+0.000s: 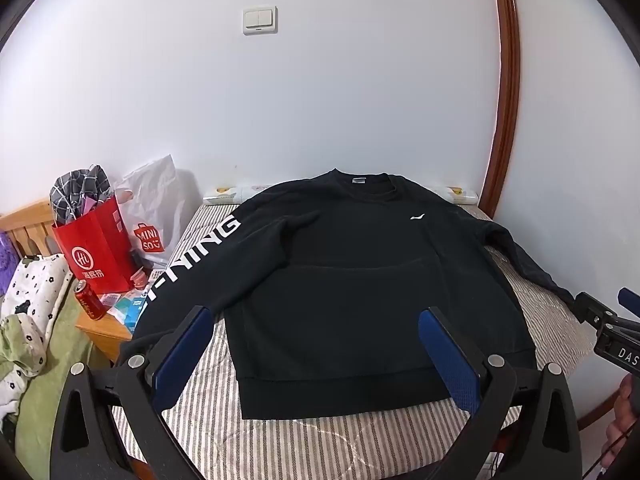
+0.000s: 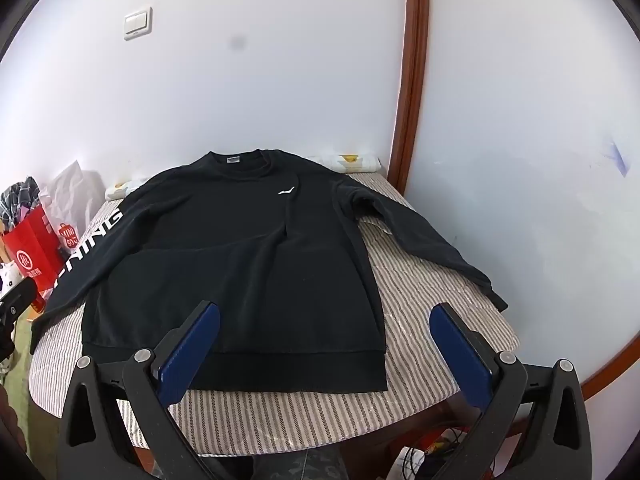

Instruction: Fold small clothes

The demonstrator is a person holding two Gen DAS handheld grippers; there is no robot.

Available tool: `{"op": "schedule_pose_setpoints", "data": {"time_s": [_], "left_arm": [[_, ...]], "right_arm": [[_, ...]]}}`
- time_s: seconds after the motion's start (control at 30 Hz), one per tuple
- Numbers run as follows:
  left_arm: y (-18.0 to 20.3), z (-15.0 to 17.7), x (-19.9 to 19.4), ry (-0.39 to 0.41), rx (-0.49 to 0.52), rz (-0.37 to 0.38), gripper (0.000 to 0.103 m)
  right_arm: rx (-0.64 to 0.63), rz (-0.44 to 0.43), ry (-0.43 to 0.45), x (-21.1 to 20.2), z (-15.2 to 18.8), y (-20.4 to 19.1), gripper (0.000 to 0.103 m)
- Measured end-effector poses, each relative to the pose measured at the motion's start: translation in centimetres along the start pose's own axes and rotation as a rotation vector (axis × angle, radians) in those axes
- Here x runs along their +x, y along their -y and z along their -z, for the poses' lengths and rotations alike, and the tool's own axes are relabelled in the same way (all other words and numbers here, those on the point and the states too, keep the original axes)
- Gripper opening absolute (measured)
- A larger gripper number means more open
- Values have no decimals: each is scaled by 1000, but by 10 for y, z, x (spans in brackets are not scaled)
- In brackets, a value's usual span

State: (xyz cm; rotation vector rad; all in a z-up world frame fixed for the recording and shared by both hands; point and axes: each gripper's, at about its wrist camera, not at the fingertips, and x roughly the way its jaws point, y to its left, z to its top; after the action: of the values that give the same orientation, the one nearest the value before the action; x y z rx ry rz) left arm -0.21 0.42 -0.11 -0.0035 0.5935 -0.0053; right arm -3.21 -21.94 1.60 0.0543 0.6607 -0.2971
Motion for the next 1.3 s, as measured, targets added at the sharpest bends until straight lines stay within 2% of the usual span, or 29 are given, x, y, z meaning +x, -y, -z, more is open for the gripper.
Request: {"op": "schedule_pose_setpoints", "data": {"time_s": [0.5,1.3], "left_arm": [[-2,1,-7,7,-18,3,103],[-1,0,-19,27,-18,-19,103]], "right_arm": [[-14,20,18,-11,-3,1,103],[-19,-9,34,-17,-1,4,103]]}}
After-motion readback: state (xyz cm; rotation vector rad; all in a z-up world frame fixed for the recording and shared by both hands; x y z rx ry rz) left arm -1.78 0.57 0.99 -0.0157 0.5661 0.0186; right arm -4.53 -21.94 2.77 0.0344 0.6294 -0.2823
